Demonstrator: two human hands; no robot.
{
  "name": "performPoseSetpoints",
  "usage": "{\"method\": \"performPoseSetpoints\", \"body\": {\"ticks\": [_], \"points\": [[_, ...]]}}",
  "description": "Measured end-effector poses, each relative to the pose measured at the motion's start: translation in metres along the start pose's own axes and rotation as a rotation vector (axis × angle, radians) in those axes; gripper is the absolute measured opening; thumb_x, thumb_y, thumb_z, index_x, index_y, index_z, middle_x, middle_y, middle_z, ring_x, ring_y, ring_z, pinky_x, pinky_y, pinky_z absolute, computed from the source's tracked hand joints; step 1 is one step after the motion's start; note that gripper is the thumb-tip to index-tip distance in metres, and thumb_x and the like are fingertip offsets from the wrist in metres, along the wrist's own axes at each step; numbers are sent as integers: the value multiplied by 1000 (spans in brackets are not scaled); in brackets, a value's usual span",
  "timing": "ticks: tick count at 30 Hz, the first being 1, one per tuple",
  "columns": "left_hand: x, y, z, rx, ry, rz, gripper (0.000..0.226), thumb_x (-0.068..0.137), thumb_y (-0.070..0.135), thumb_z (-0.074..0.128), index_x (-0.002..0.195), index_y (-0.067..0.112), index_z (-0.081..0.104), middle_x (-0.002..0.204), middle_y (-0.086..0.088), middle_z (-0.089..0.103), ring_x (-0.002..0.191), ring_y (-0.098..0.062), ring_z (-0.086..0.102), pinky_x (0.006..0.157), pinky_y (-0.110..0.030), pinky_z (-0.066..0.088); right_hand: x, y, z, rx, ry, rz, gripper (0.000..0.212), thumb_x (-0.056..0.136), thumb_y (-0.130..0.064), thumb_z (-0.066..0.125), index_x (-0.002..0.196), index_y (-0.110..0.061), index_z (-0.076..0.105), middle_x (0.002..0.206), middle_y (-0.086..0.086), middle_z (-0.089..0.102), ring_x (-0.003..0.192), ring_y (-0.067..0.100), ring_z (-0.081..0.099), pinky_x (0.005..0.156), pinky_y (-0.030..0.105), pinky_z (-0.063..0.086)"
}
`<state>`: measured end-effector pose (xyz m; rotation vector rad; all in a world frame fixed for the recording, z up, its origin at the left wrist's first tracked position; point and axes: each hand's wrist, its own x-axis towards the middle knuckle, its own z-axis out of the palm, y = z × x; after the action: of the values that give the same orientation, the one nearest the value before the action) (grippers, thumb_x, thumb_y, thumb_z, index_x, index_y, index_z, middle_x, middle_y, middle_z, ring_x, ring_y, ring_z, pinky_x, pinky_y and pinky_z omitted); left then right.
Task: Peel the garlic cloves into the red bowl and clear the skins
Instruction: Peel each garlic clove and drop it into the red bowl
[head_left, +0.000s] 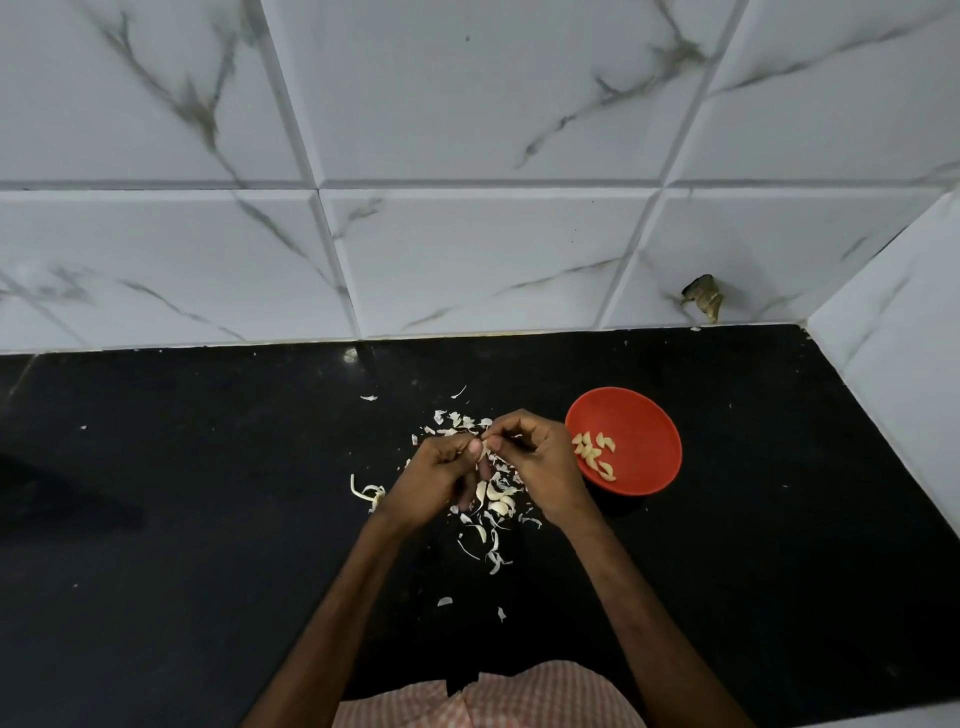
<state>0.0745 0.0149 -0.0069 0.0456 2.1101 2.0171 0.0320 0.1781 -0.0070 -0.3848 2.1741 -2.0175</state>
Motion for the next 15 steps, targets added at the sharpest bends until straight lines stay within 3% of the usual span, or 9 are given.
{"method": "performPoseSetpoints", "body": {"ticks": [7, 12, 15], "points": [[0, -3, 5, -399, -68, -84, 39, 100, 34, 47, 67, 16, 59, 38, 2, 33, 32, -7, 22, 39, -18, 26, -2, -2, 2, 221, -55, 10, 18, 87, 6, 69, 89, -11, 73, 86, 0, 70, 86, 12, 66, 80, 24, 53], [-2, 5, 0, -242, -40, -35, 42, 108, 30, 41, 72, 16, 58, 44, -1, 37, 36, -9, 30, 42, -15, 29, -2, -4, 8, 272, -41, 136, 13, 91, 0, 67, 90, -12, 72, 81, 0, 71, 81, 11, 67, 82, 27, 54], [-1, 10, -2, -120, 22, 5, 41, 107, 28, 39, 74, 8, 54, 43, 0, 39, 37, -8, 32, 44, -16, 30, -2, -6, 13, 291, -19, 167, 13, 93, -1, 65, 98, -11, 72, 90, 3, 71, 87, 13, 66, 83, 29, 55]]}}
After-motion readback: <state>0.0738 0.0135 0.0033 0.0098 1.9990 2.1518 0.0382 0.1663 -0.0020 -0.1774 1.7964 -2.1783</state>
